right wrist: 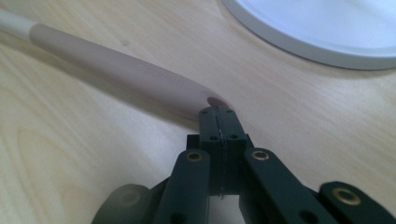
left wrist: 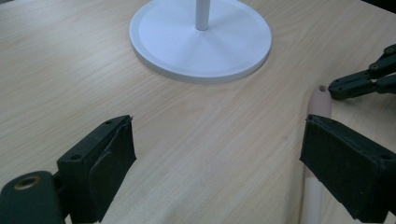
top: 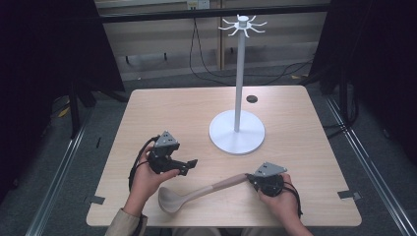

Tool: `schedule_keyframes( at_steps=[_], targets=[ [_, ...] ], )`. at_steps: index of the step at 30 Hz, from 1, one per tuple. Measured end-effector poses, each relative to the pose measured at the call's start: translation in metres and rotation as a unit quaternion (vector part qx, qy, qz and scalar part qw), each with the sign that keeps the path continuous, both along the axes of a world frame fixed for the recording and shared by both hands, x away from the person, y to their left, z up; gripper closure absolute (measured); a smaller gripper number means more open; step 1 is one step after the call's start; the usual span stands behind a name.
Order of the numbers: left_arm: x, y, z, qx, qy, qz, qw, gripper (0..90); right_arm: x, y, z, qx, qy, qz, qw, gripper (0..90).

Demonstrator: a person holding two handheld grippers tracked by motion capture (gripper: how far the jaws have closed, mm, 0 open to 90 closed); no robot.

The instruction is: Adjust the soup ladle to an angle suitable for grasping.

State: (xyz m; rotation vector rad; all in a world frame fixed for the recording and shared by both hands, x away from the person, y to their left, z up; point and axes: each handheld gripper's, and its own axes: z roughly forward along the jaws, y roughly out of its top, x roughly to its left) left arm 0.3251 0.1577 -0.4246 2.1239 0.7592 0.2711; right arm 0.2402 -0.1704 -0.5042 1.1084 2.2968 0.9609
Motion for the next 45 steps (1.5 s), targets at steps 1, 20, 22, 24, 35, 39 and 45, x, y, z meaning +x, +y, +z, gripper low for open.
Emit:
schedule_keyframes(
  at_steps=[1,20,22,24,35,39,45],
  targets=[
    [0.000,0.000,0.000,-0.001,0.000,0.001,1.0000,9.8,0.004,0.001,0.000,0.001,0.000,-0.001,1.0000,90.0],
    [-0.002,-0.004,-0.002,0.005,0.015,-0.009,0.9998,9.7,0.039,0.012,-0.004,0.032,0.011,-0.018,0.9993,90.0],
    [-0.002,-0.003,-0.002,0.005,0.015,-0.011,0.9998,9.7,0.039,0.009,-0.005,0.044,0.011,-0.017,0.9988,89.1],
    [-0.002,-0.003,-0.002,0.002,0.015,-0.010,0.9998,9.7,0.038,0.006,-0.005,0.047,0.012,-0.023,0.9986,88.0],
    [-0.006,-0.009,-0.004,0.023,0.035,-0.024,0.9988,9.7,0.024,-0.023,0.006,0.066,-0.001,-0.032,0.9973,69.0],
    [-0.009,-0.015,-0.006,0.045,0.049,-0.038,0.9971,9.8,0.018,-0.037,0.012,0.082,-0.004,-0.040,0.9958,51.5],
    [-0.011,-0.021,-0.010,0.068,0.070,-0.052,0.9939,10.6,0.014,-0.047,0.018,0.084,-0.019,-0.055,0.9947,32.6]
  ],
)
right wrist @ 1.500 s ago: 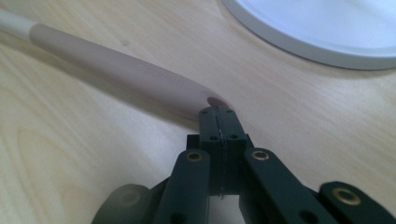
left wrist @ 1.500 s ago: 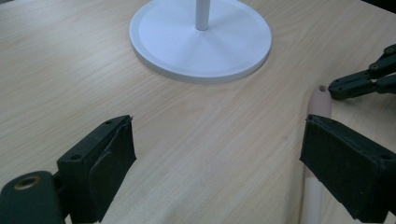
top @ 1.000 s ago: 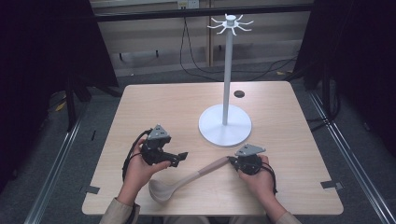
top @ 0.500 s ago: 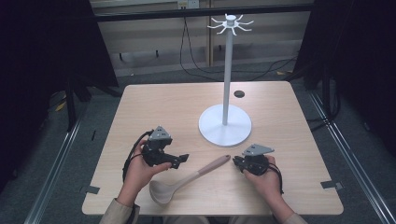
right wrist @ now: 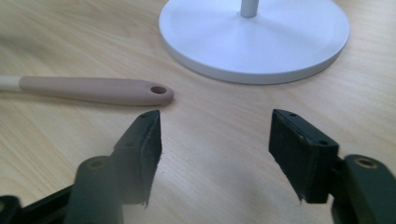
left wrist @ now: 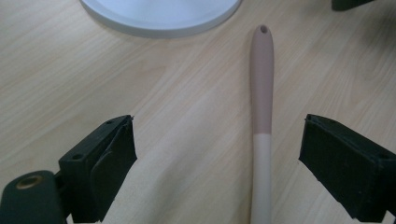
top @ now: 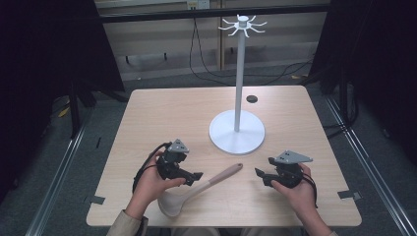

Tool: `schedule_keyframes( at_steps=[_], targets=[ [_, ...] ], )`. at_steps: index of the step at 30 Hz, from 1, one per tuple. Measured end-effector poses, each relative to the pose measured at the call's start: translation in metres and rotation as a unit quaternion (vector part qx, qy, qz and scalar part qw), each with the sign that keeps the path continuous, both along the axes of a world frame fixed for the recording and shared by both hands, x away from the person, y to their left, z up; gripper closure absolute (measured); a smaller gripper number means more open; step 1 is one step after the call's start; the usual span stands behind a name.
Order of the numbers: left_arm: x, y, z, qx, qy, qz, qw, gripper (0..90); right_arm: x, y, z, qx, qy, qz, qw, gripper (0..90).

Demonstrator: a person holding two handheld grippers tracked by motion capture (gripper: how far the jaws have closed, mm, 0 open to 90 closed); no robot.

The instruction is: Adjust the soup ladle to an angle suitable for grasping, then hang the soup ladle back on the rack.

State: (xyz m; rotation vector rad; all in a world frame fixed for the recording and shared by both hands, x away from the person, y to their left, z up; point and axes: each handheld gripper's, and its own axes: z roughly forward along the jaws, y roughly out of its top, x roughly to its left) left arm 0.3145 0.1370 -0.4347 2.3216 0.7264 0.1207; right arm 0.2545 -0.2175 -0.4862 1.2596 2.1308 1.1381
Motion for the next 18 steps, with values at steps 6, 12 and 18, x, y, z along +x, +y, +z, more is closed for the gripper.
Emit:
schedule_keyframes(
  at_steps=[6,12,18],
  targets=[
    [0.000,-0.006,-0.003,0.026,0.020,-0.009,0.9994,12.6,-0.003,0.001,0.004,-0.007,-0.008,0.003,0.9999,26.9],
    [-0.002,-0.014,-0.007,0.043,0.037,-0.026,0.9980,13.8,-0.004,-0.001,0.007,-0.004,-0.009,-0.002,0.9999,24.7],
    [-0.004,-0.017,-0.011,0.065,0.055,-0.035,0.9958,16.0,-0.003,-0.004,0.004,-0.006,-0.003,-0.007,0.9999,23.8]
  ],
)
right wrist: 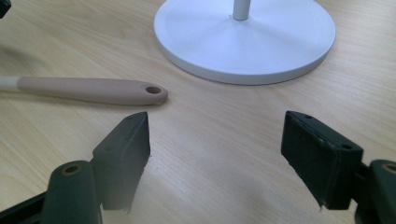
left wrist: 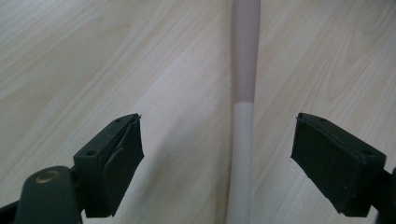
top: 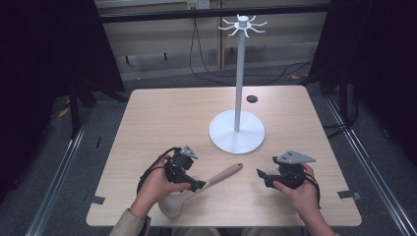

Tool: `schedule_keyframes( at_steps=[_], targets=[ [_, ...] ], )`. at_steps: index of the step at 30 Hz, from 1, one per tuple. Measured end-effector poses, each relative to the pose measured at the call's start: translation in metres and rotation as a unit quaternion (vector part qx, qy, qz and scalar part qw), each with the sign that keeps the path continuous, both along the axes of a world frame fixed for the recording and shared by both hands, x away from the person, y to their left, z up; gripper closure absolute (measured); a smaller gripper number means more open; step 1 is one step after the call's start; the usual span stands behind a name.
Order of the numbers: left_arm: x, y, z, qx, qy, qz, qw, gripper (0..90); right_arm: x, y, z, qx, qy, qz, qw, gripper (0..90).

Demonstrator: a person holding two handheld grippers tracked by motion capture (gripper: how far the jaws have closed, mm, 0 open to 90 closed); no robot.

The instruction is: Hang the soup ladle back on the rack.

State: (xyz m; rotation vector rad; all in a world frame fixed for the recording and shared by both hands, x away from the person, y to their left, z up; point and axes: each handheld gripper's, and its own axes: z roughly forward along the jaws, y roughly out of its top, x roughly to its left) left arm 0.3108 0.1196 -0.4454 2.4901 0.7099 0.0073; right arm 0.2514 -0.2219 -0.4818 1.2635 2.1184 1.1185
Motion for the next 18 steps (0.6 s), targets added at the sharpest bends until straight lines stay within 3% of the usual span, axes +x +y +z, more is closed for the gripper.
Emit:
schedule_keyframes(
  at_steps=[5,8,10,13,18],
  targets=[
    [-0.0009,-0.0033,-0.0016,0.020,0.017,-0.001,0.9997,20.5,0.0005,-0.0013,-0.0020,-0.002,0.004,-0.002,1.0000,23.5],
    [-0.0006,-0.0049,-0.0022,0.034,0.024,-0.015,0.9990,22.5,0.0006,-0.0023,-0.0023,0.000,0.007,-0.005,1.0000,23.2],
    [-0.0023,-0.0072,-0.0046,0.027,0.030,-0.002,0.9992,23.5,0.0005,-0.0024,-0.0025,0.001,0.009,-0.008,0.9999,23.1],
    [-0.0002,-0.0066,-0.0057,0.050,0.032,-0.020,0.9981,25.1,0.0006,-0.0021,-0.0028,0.001,0.009,-0.006,0.9999,23.0],
    [-0.0015,-0.0099,-0.0083,0.056,0.033,-0.017,0.9977,27.5,0.0008,-0.0015,-0.0031,0.001,0.010,-0.006,0.9999,22.9]
  ],
)
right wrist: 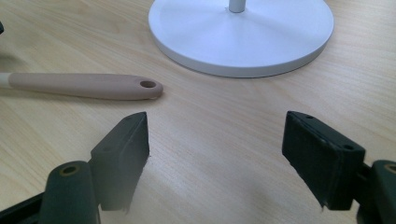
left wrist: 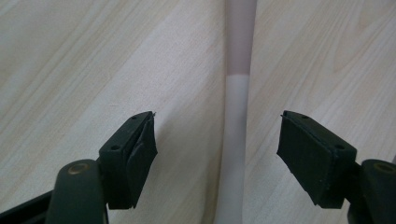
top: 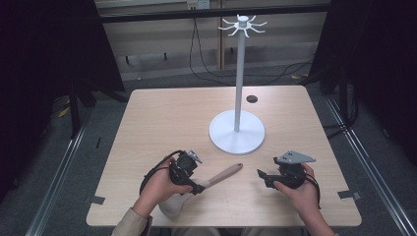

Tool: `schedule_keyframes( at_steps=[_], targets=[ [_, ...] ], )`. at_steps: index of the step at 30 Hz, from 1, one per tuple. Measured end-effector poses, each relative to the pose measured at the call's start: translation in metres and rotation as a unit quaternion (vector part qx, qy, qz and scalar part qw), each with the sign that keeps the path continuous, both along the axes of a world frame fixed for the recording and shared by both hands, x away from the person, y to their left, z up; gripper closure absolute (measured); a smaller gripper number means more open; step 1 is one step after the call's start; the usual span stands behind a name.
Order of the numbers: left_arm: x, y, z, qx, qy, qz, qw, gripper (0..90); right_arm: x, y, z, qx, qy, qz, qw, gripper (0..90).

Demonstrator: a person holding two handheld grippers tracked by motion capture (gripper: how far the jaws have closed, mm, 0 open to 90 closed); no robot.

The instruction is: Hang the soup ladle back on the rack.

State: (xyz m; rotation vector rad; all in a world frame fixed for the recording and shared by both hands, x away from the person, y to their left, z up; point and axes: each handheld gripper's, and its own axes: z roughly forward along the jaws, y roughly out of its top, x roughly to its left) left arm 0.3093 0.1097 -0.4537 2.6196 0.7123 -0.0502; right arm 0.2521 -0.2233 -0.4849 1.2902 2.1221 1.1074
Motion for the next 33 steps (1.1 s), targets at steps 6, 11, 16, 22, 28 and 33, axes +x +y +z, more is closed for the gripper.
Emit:
schedule_keyframes(
  at_steps=[6,11,16,22,28,33],
  targets=[
    [0.000,-0.002,-0.004,0.008,0.014,-0.006,0.9999,32.6,0.000,0.001,0.000,0.000,0.000,-0.001,1.0000,22.9],
    [0.000,-0.006,-0.007,0.018,0.014,-0.008,0.9997,42.9,0.000,0.001,-0.001,0.000,0.001,-0.001,1.0000,22.9],
    [-0.001,-0.014,-0.013,0.032,0.019,-0.018,0.9991,49.9,0.001,0.002,-0.001,-0.001,0.002,-0.001,1.0000,22.9],
    [0.002,-0.017,-0.014,0.042,0.036,-0.027,0.9981,70.5,0.001,0.001,0.000,0.003,0.000,-0.003,1.0000,22.6],
    [0.000,-0.019,-0.013,0.045,0.030,-0.033,0.9980,78.5,0.001,0.001,0.000,0.001,0.001,-0.001,1.0000,22.2],
    [0.004,-0.010,-0.002,0.020,0.009,-0.022,0.9995,78.6,0.001,0.000,0.000,0.002,-0.001,-0.001,1.0000,22.1]
  ],
)
